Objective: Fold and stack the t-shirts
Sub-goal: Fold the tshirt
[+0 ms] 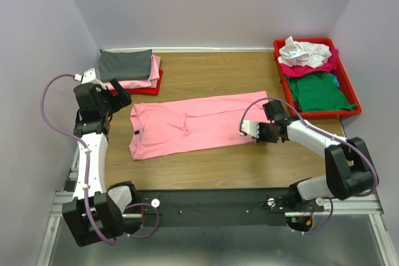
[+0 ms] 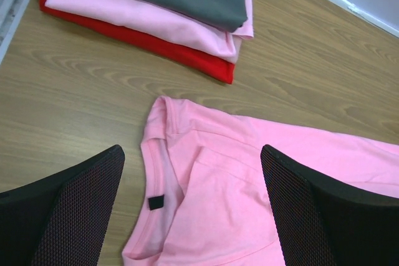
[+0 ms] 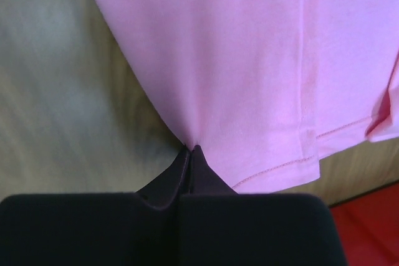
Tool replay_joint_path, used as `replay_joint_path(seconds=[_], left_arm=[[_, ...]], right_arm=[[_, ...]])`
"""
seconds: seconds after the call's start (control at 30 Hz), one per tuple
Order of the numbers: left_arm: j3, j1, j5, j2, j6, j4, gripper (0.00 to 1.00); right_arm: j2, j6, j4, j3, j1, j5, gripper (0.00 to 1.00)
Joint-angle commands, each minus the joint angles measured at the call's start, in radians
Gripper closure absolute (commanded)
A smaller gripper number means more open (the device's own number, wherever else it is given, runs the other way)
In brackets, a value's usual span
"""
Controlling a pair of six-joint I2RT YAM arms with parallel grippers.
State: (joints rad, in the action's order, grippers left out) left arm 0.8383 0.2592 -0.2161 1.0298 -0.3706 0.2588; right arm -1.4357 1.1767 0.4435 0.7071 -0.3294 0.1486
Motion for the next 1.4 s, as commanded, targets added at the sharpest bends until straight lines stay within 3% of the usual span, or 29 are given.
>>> replay_joint_path(seconds=[0.0, 0.13, 0.3, 0.47, 0.5, 0.53, 0.63, 0.73, 0.83, 0.87, 0.97, 1.07, 1.2, 1.37], left_arm=[[-0.014, -0.029, -0.083, -0.037, 0.024, -0.032, 0.02], [-0.018, -0.058, -0.134, -0.045, 0.036, -0.046, 0.02], [-0.007, -0.081, -0.157, -0.039, 0.038, -0.053, 0.02], [0.001, -0.1, -0.178, -0.027, 0.035, -0.053, 0.02], [-0.008, -0.104, -0.184, -0.024, 0.03, -0.058, 0.02], [-0.014, -0.119, -0.189, -0.024, 0.013, -0.061, 0.02], [-0.045, -0.184, -0.174, -0.019, -0.017, -0.072, 0.02], [-0.079, -0.332, -0.108, -0.017, -0.085, -0.049, 0.02], [-0.129, -0.429, -0.046, -0.04, -0.151, -0.021, 0.05], [-0.142, -0.449, -0.011, -0.056, -0.16, -0.018, 0.05], [-0.153, -0.451, 0.081, -0.147, -0.16, 0.011, 0.06], [-0.119, -0.451, 0.13, -0.302, -0.122, 0.027, 0.06], [-0.099, -0.451, 0.136, -0.414, -0.07, 0.02, 0.02], [-0.122, -0.448, 0.092, -0.461, -0.09, 0.025, 0.02]], right_arm=[[0.099, -0.006, 0.252, -0.083, 0.0, -0.144, 0.99], [0.201, 0.0, 0.4, -0.135, 0.015, -0.271, 1.0], [0.339, 0.024, 0.514, -0.173, 0.075, -0.284, 1.0], [0.356, 0.049, 0.537, -0.153, 0.153, -0.262, 0.98], [0.348, 0.04, 0.537, -0.144, 0.155, -0.258, 0.92], [0.333, 0.011, 0.537, -0.13, 0.153, -0.235, 0.63], [0.314, -0.037, 0.554, -0.028, 0.153, -0.16, 0.31], [0.291, -0.115, 0.555, 0.089, 0.153, -0.028, 0.21], [0.221, -0.208, 0.515, 0.241, 0.155, 0.144, 0.18], [0.189, -0.26, 0.502, 0.312, 0.153, 0.267, 0.17], [-0.004, -0.395, 0.449, 0.428, 0.109, 0.484, 0.17], [-0.312, -0.541, 0.385, 0.68, -0.032, 0.554, 0.22], [-0.523, -0.733, 0.307, 0.885, -0.104, 0.612, 0.28], [-0.802, -0.932, 0.235, 1.187, -0.171, 0.616, 0.28]])
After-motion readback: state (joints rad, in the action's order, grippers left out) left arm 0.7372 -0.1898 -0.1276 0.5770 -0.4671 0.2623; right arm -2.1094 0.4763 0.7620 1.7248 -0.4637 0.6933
